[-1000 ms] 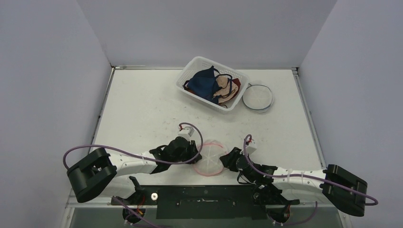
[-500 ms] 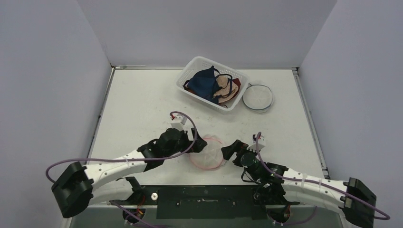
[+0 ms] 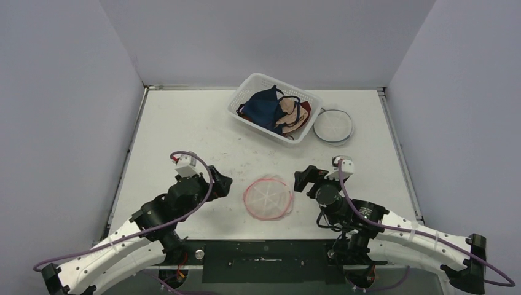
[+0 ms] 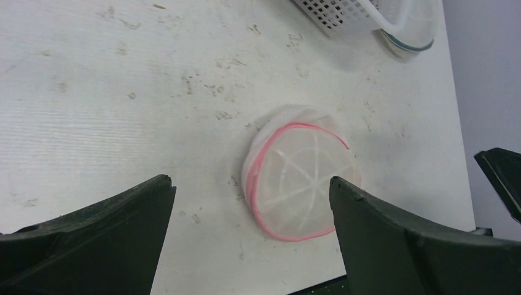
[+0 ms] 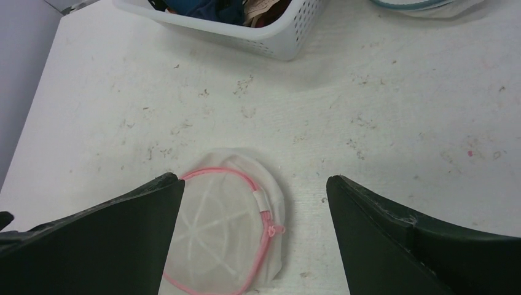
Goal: Unzip the laundry bag and remove the bra
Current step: Reset both arms
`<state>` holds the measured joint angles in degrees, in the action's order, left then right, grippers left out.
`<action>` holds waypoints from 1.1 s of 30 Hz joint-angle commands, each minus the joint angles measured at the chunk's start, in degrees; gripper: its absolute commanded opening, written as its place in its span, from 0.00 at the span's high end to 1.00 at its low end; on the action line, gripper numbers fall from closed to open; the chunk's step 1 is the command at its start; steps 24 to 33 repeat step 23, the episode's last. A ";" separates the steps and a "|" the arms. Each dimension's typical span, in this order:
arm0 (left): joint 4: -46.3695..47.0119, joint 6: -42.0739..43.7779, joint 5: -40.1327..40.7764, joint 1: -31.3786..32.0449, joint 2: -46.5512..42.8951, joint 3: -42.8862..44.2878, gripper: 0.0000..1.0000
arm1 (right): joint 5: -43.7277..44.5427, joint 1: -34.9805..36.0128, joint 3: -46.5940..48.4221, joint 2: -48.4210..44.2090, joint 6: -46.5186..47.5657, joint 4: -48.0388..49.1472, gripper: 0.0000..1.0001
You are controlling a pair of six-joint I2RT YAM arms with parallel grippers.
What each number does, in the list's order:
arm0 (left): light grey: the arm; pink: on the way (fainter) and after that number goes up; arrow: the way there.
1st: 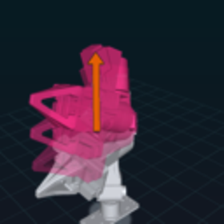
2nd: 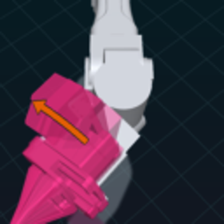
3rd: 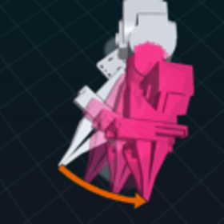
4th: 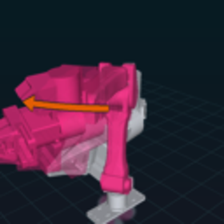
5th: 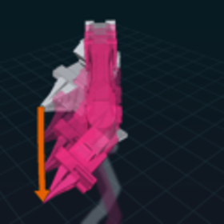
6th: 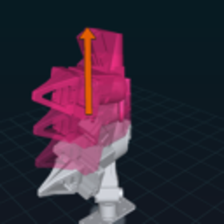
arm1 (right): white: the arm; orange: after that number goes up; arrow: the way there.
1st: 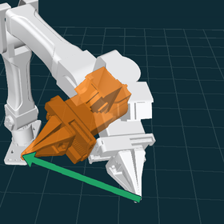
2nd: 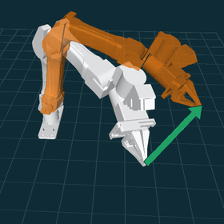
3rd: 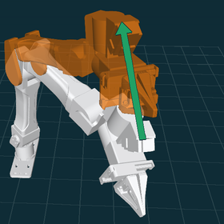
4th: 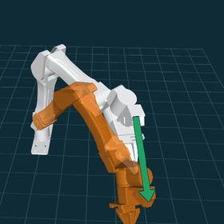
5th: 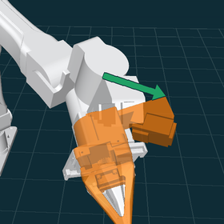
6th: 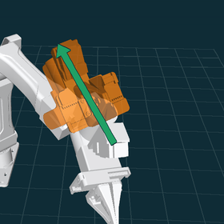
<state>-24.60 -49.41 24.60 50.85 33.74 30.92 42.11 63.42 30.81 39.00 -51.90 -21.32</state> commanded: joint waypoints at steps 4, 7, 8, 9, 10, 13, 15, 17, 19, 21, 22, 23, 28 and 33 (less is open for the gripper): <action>-11.84 -3.50 9.47 -0.73 -6.10 2.67 0.04 | 8.33 1.47 0.83 -0.99 12.20 14.06 0.10; -13.44 -3.17 8.99 -0.81 -5.21 4.57 0.04 | 10.04 1.60 -0.80 -0.60 19.90 21.35 0.10; -14.14 -2.66 9.04 -0.87 -4.58 5.58 0.04 | 11.64 1.74 -1.00 -0.07 23.22 23.07 0.10; -14.99 -1.79 9.66 -0.84 -3.85 6.68 0.04 | 13.53 2.11 -0.59 0.57 27.02 23.14 0.10; -16.90 -0.97 11.58 -0.95 -3.11 8.26 0.04 | 16.42 2.78 0.04 1.15 30.19 22.52 0.10; -20.83 -0.69 15.89 -1.04 -1.30 10.77 0.04 | 30.22 4.23 -1.83 0.82 29.41 23.90 0.10; -20.23 0.01 14.62 -1.05 -1.17 10.80 0.04 | 28.21 4.18 -5.36 -1.49 33.82 28.53 0.10; -19.21 -0.08 13.33 -1.07 -1.63 9.88 0.04 | 23.37 4.25 -8.01 -3.92 35.59 30.67 0.10; -18.83 -0.35 12.90 -1.15 -2.10 8.82 0.04 | 22.09 4.31 -8.47 -5.69 34.66 29.82 0.10; -19.21 -1.11 13.14 -1.19 -2.33 8.22 0.04 | 24.83 4.43 -6.33 -7.02 28.42 23.39 0.10; -19.64 -1.54 13.33 -1.12 -2.36 8.23 0.04 | 26.66 4.54 -5.43 -7.53 25.56 19.95 0.10; -19.89 -1.72 13.43 -1.12 -2.44 8.29 0.04 | 29.01 4.48 -4.87 -7.90 21.71 17.40 0.10; -19.89 -1.72 13.43 -1.12 -2.44 8.29 0.04 | 29.01 4.48 -4.87 -7.90 21.71 17.40 0.10; -19.89 -1.72 13.43 -1.12 -2.44 8.29 0.04 | 29.01 4.48 -4.87 -7.90 21.71 17.40 0.10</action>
